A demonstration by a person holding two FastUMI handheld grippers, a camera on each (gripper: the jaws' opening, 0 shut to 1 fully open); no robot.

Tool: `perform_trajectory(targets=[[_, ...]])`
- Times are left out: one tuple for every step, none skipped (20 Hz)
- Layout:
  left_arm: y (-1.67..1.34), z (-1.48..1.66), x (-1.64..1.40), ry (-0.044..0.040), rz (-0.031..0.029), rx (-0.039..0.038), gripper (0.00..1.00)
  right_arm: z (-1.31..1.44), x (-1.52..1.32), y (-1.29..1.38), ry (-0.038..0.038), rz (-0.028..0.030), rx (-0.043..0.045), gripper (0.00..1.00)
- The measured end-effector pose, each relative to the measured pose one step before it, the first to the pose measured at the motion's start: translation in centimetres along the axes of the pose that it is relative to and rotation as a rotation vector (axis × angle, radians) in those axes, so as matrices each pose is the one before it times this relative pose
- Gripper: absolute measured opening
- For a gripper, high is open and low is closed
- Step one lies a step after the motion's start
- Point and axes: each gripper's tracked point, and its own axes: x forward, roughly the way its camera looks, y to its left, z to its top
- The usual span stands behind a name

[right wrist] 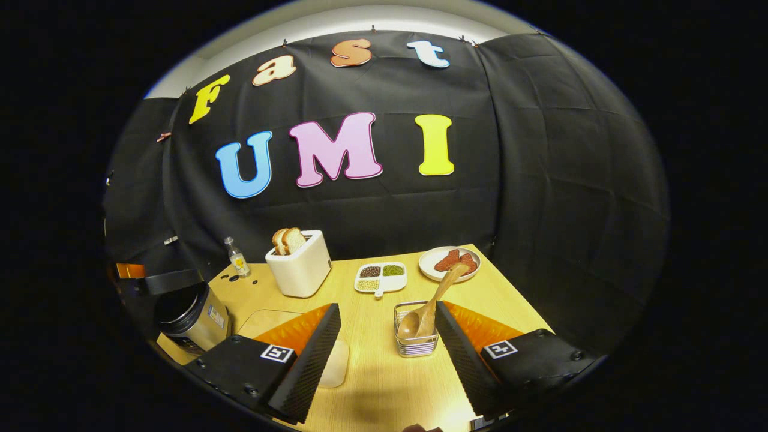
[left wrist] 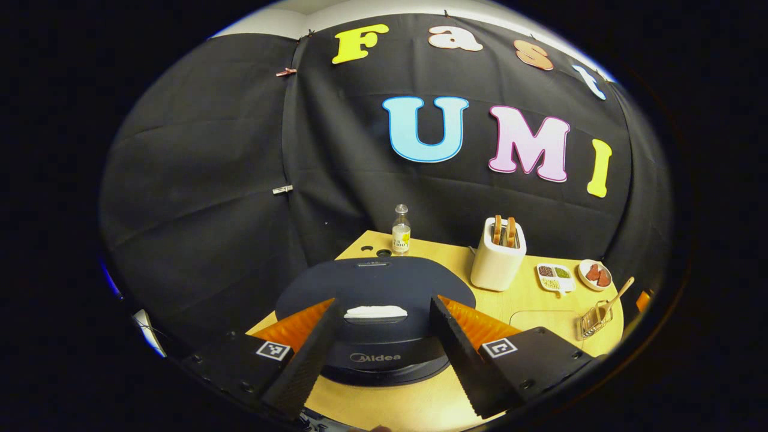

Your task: Close the left gripper, press the button to open the rice cooker; take a wooden spoon from the chopstick holder with the right hand, scoop a spoonful of rice and pour it into the rice cooker, then put the wooden spoon back into the chopstick holder.

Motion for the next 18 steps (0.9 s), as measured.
perform_trajectory(targets=[[-0.012, -0.914, 0.177, 0.00056, -0.00300, -0.00143, 1.00, -0.510, -0.011, -0.056, 0.01035, 0.00549, -0.00261, 0.99], [-0.037, -0.951, 0.278, 0.00703, -0.00160, -0.00276, 1.00, -0.295, -0.031, 0.028, 0.00854, 0.00582, -0.00522, 0.99], [-0.030, -1.028, 0.276, 0.01341, 0.00117, -0.00001, 1.00, -0.181, -0.133, 0.103, 0.00786, 0.00497, -0.00667, 0.99], [-0.115, -0.892, 0.277, 0.01561, 0.00382, 0.00120, 1.00, -0.186, -0.004, 0.028, 0.00583, 0.00648, -0.00596, 0.98], [-0.098, -0.847, 0.186, 0.01047, 0.00434, 0.00340, 1.00, -0.189, -0.101, 0.009, 0.00522, 0.00298, -0.00465, 0.99], [-0.066, -0.487, 0.146, 0.00181, 0.00385, 0.00408, 1.00, -0.140, -0.069, -0.055, 0.00337, 0.00252, -0.00234, 0.99], [-0.042, -0.400, -0.040, -0.00298, 0.00287, 0.00659, 1.00, 0.001, -0.008, 0.010, 0.00206, 0.00145, -0.00078, 0.99], [-0.099, -0.249, 0.102, -0.00755, 0.00260, 0.00639, 1.00, -0.088, -0.031, -0.076, 0.00255, 0.00068, -0.00020, 0.99], [-0.036, -0.340, 0.119, -0.00295, 0.00259, 0.00413, 1.00, -0.197, 0.011, -0.038, 0.00495, 0.00031, -0.00063, 0.98], [-0.016, -0.447, 0.160, 0.00958, 0.00082, 0.00226, 1.00, -0.170, -0.029, -0.025, 0.00607, -0.00051, -0.00200, 0.98], [0.034, 0.208, -0.063, -0.01914, -0.00013, -0.00112, 1.00, -0.196, -0.004, -0.205, 0.00469, -0.00125, -0.00219, 0.99], [-0.137, -0.440, 0.329, 0.00947, -0.00268, -0.00099, 1.00, -0.171, 0.021, -0.036, 0.00385, -0.00070, -0.00067, 0.99], [-0.046, 0.277, -0.129, -0.00984, -0.00486, 0.00115, 1.00, -0.191, -0.065, 0.032, 0.00435, 0.00156, 0.00159, 0.98], [-0.058, -0.009, 0.074, -0.00027, -0.00555, 0.00000, 1.00, -0.127, 0.011, 0.130, 0.00279, 0.00211, 0.00216, 0.98], [-0.016, -0.023, -0.115, -0.00683, -0.00369, 0.00143, 1.00, -0.118, 0.029, 0.018, 0.00314, 0.00148, 0.00083, 0.99], [0.035, 0.038, -0.007, -0.00462, -0.00018, 0.00019, 1.00, -0.122, -0.008, 0.109, 0.00352, 0.00186, -0.00086, 0.98], [-0.008, -0.280, 0.195, 0.00026, -0.00062, 0.00049, 1.00, -0.135, -0.013, 0.137, 0.00218, 0.00306, -0.00201, 0.99], [-0.057, -0.664, 0.321, 0.02333, -0.00242, -0.00379, 1.00, -0.056, -0.073, 0.217, 0.00138, 0.00144, -0.00271, 0.99]])
